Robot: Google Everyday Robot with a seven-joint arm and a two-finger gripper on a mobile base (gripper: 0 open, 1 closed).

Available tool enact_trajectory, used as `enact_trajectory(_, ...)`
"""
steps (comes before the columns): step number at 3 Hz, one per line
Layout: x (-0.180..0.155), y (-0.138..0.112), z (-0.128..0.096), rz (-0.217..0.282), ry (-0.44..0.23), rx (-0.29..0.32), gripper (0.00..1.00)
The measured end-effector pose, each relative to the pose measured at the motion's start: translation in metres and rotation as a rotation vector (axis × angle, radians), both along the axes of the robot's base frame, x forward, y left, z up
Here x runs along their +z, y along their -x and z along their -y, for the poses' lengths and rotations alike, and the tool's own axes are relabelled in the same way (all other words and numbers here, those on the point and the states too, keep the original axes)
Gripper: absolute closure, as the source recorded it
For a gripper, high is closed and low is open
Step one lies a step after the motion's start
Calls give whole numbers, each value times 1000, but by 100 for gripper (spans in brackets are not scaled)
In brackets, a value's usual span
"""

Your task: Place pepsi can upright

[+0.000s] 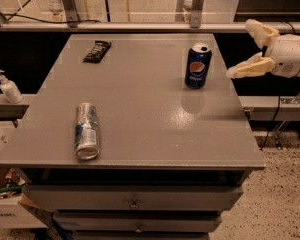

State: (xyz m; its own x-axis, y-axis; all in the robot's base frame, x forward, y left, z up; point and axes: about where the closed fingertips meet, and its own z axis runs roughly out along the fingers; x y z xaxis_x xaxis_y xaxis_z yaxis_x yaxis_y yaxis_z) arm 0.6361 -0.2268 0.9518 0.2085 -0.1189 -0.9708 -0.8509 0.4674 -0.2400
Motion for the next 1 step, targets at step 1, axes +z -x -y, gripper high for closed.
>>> enact_trajectory(1, 1, 1, 1, 2, 3, -2, 0)
